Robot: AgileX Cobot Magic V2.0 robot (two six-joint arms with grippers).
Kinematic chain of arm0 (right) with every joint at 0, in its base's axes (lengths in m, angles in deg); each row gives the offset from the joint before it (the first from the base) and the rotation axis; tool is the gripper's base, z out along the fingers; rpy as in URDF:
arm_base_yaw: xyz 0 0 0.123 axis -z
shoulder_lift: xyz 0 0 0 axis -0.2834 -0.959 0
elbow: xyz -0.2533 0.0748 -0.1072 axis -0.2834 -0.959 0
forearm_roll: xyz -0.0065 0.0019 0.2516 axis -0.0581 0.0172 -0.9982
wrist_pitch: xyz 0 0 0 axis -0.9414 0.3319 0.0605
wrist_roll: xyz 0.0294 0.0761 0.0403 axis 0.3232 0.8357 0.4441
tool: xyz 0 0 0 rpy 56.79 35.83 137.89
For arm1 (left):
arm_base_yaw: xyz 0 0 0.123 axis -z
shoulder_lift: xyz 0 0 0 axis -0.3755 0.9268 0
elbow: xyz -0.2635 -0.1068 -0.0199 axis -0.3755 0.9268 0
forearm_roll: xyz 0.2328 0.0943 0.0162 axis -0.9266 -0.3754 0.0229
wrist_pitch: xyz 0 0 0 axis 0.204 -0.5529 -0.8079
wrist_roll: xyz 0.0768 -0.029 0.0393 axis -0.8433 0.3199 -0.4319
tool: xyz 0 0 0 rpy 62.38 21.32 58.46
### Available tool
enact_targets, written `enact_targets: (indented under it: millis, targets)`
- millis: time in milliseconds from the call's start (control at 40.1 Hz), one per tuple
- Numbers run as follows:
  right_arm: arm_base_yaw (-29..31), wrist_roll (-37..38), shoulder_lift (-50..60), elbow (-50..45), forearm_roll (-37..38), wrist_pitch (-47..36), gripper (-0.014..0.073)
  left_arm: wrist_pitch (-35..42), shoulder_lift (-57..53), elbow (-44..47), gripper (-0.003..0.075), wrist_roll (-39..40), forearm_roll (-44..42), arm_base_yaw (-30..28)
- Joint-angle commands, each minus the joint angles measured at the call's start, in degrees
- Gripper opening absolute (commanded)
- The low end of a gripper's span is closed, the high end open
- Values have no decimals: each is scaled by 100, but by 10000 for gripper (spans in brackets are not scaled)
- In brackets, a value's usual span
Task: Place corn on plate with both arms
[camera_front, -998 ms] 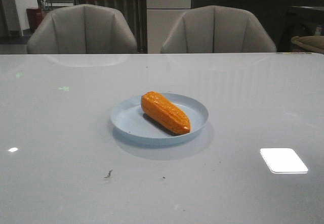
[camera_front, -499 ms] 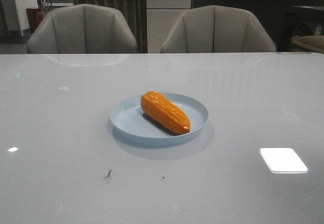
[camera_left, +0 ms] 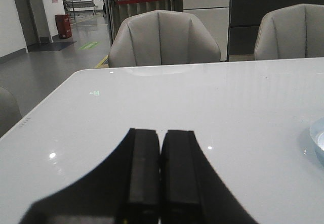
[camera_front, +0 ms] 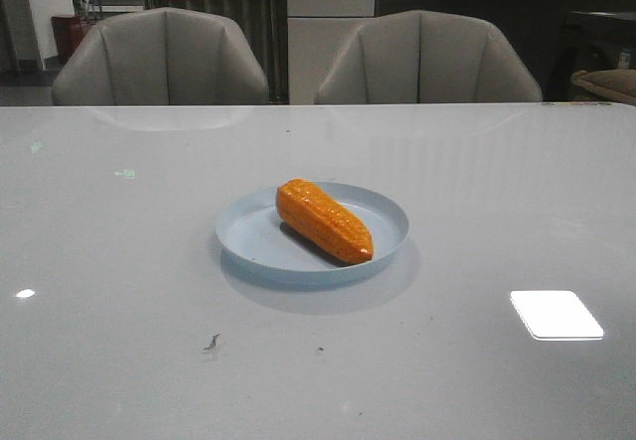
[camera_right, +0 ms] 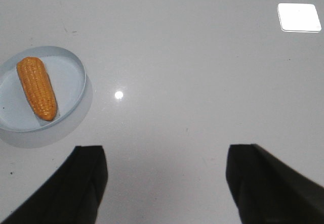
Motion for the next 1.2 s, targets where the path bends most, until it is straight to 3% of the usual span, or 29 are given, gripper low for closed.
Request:
enact_targets:
  millis: [0, 300, 424, 574, 924, 1173]
  targets:
    - [47, -52, 35, 150, -60, -394, 592, 448, -60, 220, 94, 56, 57, 0]
    - [36, -52, 219, 8, -85, -519, 568, 448, -60, 220, 94, 56, 57, 0]
    - [36, -52, 646, -295, -85, -757, 388, 448, -60, 220, 94, 56, 57, 0]
    - [33, -52, 1433, -1025, -85, -1489, 50, 448, -60, 220, 94, 56, 57, 0]
    - [15, 884, 3590, -3116, -71, -3206, 55, 448, -60, 220, 94, 56, 57, 0]
    - [-15, 884, 4385, -4241, 105, -3413, 55, 448, -60, 220, 94, 56, 57, 0]
